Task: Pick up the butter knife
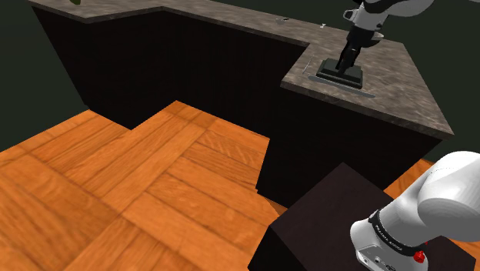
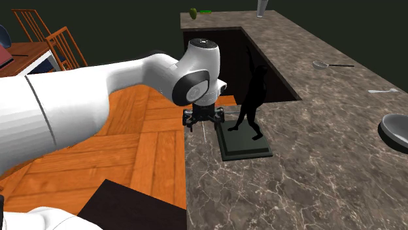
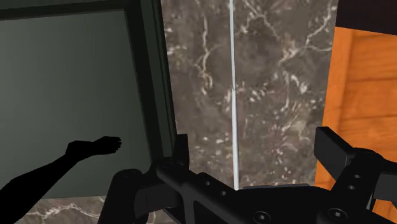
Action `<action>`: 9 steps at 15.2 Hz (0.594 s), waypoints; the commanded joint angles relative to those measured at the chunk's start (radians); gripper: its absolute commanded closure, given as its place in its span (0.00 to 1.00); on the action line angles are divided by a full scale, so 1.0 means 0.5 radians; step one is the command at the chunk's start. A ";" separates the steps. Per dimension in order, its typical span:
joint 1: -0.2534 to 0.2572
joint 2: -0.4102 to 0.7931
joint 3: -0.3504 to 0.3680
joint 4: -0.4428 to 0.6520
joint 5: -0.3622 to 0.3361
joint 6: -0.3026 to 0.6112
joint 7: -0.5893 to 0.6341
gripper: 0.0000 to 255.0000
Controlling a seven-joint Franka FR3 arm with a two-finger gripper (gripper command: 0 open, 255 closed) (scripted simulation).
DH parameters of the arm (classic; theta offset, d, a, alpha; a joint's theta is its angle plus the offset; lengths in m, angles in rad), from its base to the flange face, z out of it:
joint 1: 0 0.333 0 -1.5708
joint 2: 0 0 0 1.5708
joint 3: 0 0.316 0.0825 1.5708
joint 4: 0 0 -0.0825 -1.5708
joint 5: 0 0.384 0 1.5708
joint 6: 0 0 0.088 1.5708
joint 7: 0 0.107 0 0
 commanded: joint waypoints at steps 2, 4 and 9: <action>0.001 0.036 -0.019 -0.042 0.012 0.078 -0.046 0.00; 0.000 0.045 -0.023 -0.087 0.014 0.131 -0.050 0.00; -0.001 0.059 -0.030 -0.144 0.019 0.201 -0.056 0.00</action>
